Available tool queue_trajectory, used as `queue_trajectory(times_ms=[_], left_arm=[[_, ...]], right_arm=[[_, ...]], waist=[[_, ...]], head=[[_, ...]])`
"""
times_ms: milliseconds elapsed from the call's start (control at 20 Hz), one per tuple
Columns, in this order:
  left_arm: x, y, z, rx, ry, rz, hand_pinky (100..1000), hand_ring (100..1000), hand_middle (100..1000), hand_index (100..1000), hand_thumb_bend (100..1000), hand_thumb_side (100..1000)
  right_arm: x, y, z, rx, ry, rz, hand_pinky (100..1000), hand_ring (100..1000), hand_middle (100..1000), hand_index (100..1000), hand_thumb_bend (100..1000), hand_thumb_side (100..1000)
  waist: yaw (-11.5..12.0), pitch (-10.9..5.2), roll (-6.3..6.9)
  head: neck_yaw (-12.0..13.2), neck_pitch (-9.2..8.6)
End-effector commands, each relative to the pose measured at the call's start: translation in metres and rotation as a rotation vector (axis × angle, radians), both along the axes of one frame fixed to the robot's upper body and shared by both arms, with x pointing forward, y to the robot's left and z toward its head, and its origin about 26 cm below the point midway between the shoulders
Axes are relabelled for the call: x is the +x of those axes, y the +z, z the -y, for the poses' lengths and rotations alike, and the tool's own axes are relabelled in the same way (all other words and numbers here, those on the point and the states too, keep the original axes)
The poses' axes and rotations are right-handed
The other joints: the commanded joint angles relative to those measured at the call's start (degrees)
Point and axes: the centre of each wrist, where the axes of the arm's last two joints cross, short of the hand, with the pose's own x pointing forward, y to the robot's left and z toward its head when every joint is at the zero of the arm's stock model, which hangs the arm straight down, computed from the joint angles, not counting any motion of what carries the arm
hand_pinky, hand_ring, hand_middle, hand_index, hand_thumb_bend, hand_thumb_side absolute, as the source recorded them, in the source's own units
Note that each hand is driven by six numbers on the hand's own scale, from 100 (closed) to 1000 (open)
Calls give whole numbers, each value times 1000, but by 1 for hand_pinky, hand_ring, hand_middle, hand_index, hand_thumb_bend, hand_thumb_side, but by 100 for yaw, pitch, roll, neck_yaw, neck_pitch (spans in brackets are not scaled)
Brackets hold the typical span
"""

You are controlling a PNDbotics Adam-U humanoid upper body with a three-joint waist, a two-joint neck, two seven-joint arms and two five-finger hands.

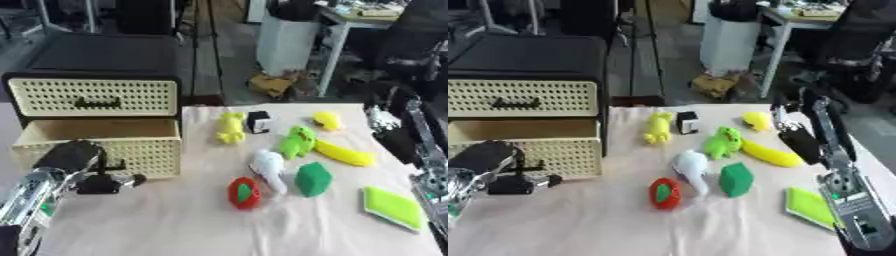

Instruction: Pick up objects from table and place into drawer.

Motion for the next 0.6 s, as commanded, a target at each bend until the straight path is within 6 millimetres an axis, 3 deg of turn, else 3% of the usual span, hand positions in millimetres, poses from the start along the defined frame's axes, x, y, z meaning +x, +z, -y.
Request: queue_trajectory(times_ms=[50,500,600], left_arm=[[-12,24,3,-20,-46,60,100,100,100,485,717,1000],[-40,15,-5,-64,-64,21,100,100,100,489,712,1000],[-44,12,-6,-76,-63,8,100,100,100,602,707,1000]], right_arm=[[0,12,8,-27,-13,27,605,707,721,772,100,646],[0,11,11,-31,-23,22,605,707,721,772,100,647],[0,10,11,-32,-24,21,605,707,721,772,100,647]], waist=[[6,-103,41],[52,-130,92],[57,-131,91]], head=[[-32,31],[-87,42],[-100,37]])
